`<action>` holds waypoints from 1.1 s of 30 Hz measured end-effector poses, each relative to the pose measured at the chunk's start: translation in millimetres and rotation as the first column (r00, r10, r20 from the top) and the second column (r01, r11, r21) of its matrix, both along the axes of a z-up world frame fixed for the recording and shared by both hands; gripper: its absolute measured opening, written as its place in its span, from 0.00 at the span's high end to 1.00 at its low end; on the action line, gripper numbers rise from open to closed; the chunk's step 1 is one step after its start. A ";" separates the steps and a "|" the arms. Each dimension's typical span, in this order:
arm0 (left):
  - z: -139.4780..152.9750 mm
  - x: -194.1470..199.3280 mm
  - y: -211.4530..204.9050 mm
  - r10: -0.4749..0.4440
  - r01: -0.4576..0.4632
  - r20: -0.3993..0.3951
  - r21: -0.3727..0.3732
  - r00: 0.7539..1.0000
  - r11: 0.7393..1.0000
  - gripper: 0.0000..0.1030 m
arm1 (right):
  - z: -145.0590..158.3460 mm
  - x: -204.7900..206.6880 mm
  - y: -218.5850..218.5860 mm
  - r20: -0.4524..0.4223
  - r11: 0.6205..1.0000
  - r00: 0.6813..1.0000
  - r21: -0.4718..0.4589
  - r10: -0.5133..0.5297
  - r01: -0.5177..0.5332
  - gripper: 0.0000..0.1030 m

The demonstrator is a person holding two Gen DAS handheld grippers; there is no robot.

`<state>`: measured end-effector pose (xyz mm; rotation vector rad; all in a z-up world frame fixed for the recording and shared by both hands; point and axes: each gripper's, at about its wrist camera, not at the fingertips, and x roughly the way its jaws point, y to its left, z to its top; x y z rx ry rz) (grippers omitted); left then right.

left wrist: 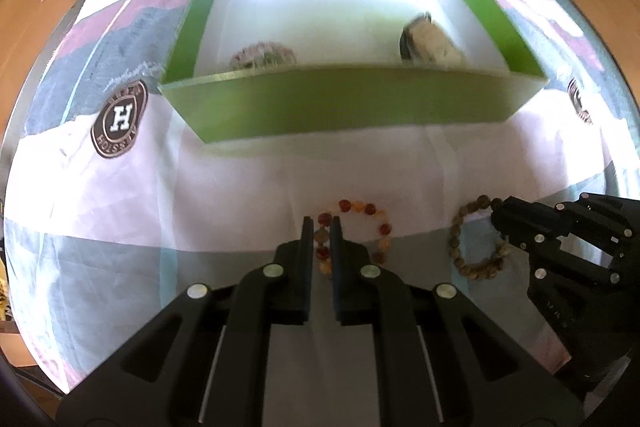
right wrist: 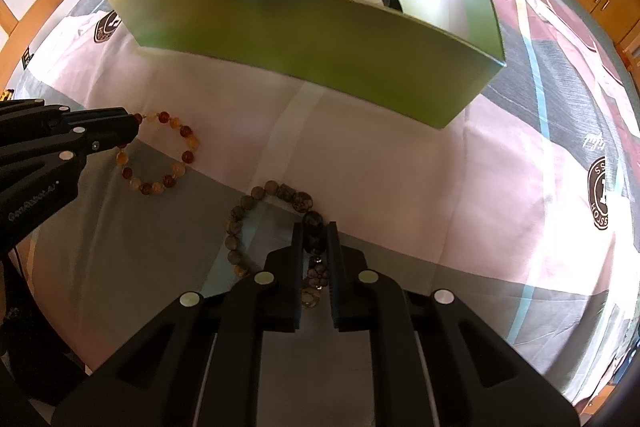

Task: Organize jewelry
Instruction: 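Carry both bead bracelets into the green box and open both tools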

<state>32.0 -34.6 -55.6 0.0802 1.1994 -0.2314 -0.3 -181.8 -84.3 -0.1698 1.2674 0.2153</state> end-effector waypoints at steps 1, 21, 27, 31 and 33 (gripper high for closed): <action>5.1 -0.1 1.2 0.002 -0.001 0.010 -0.015 1.000 1.000 0.93 | 4.4 0.7 -2.8 0.014 1.000 1.000 0.010 -0.008 0.008 0.90; 92.6 19.9 27.4 0.118 -0.068 0.196 -0.242 0.973 0.968 0.93 | 113.1 -3.1 -31.4 0.407 0.952 0.905 0.306 -0.128 -0.003 0.90; 96.8 42.5 33.4 0.171 -0.112 0.203 -0.271 0.964 0.956 0.93 | 120.2 17.8 -39.4 0.466 0.922 0.857 0.387 -0.221 0.027 0.90; 88.1 54.2 38.7 0.207 -0.149 0.196 -0.276 0.958 0.950 0.93 | 110.7 37.8 -38.0 0.460 0.923 0.853 0.380 -0.247 0.063 0.90; 83.8 60.4 42.5 0.227 -0.165 0.189 -0.295 0.955 0.941 0.93 | 108.0 43.3 -36.9 0.456 0.922 0.853 0.381 -0.255 0.072 0.90</action>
